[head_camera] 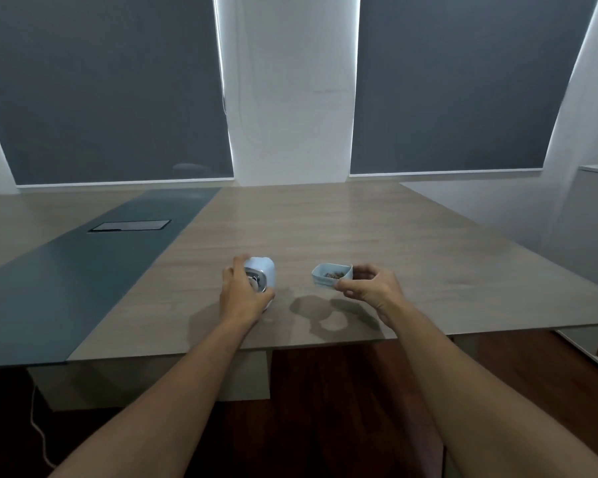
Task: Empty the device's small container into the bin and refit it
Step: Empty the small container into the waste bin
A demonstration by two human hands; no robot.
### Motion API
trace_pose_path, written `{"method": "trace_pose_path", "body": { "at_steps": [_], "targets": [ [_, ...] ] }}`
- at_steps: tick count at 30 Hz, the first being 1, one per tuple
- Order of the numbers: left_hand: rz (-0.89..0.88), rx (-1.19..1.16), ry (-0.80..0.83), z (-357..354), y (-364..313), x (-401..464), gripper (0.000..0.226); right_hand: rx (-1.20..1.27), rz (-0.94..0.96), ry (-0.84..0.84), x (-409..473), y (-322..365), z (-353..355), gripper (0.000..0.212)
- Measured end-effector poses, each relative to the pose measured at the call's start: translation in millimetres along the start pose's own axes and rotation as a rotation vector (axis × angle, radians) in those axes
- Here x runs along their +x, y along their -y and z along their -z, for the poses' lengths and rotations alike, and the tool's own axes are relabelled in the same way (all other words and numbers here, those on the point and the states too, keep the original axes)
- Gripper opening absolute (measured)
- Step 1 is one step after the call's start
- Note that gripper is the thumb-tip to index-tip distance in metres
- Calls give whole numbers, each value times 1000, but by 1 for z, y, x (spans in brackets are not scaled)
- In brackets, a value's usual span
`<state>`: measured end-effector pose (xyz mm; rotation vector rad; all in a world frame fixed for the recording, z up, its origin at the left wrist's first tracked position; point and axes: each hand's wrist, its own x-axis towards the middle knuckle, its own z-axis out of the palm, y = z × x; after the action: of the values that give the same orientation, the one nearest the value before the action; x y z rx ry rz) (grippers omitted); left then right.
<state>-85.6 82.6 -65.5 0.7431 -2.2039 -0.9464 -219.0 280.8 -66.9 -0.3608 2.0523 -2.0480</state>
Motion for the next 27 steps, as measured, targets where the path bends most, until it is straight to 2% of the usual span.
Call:
{"method": "trace_pose_path", "body": {
  "at_steps": [4,6,9,15,19,23,27],
  "targets": [
    [17,139,-38,3,-17,5,94,42,1,-34,-4,6,11,63],
    [-86,200,-94,0,-38,7,94,48,5,-66,-13,12,21,62],
    [-254,226,-123,-13,-79,3,81,65,20,-116,-30,22,46,58],
    [-403,-65,100,-77,-155,-57,59,-21,47,-272,-79,38,127,51],
    [-411,-241,265,-133,-182,-127,50,-114,6,-418,-128,23,198,43],
    [-407,-291,435,-183,-186,-194,40,-107,-89,-539,-181,-13,263,46],
    [-411,-280,559,-226,-175,-247,35,-135,-227,-592,-222,-59,311,47]
  ]
}}
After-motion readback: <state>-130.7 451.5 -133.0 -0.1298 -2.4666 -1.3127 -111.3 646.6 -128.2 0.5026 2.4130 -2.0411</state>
